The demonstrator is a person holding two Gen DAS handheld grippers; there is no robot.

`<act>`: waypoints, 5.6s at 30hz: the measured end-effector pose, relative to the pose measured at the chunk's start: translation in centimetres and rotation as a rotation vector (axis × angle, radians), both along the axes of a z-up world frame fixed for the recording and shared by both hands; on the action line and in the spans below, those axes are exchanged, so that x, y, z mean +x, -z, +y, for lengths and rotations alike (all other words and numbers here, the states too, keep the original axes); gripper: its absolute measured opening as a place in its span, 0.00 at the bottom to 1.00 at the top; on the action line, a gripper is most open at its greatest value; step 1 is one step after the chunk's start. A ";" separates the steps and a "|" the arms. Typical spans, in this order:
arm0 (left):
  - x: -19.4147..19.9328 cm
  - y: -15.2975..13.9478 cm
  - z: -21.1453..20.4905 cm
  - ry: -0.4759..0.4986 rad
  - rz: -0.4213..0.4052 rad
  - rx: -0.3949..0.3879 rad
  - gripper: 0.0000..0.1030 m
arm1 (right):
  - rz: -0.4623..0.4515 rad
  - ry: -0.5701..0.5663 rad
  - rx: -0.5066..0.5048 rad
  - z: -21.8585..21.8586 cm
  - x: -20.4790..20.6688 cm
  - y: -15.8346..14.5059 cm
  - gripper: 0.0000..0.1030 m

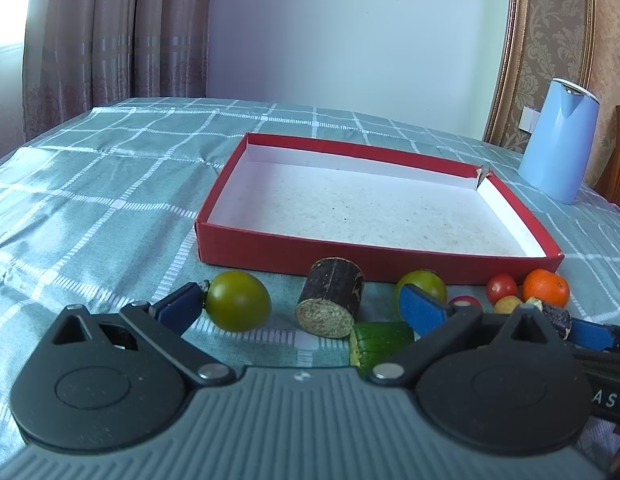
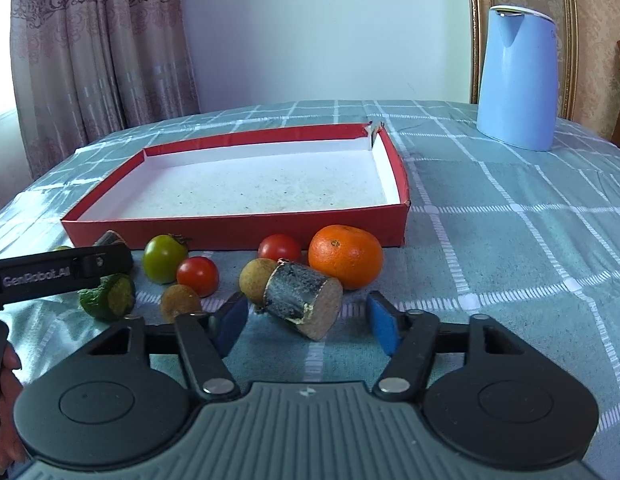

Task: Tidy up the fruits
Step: 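Move both tools toward the fruits in front of the red tray, then grasp the green cucumber chunk with the left tool while the right tool grasps the dark cylinder, then lower both held pieces into the tray and open both tools, then withdraw both tools and move the left tool to the green tomato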

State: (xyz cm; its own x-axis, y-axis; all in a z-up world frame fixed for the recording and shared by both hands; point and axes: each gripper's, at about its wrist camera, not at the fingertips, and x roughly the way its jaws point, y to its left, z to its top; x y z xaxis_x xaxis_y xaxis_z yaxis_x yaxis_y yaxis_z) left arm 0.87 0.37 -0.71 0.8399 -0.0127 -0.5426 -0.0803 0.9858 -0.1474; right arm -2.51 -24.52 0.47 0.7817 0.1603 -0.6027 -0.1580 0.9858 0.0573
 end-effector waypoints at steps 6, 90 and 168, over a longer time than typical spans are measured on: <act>0.0 0.0 0.0 0.000 -0.001 0.002 1.00 | -0.007 -0.024 0.026 -0.2 -0.2 0.0 0.45; 7.2 -2.9 -4.0 0.112 -0.032 0.182 0.24 | -0.111 -0.034 -0.042 -0.3 8.9 -3.4 0.40; 4.5 -2.9 1.9 -0.073 -0.116 0.057 1.00 | -0.073 -0.096 0.074 -6.1 0.6 -1.1 0.68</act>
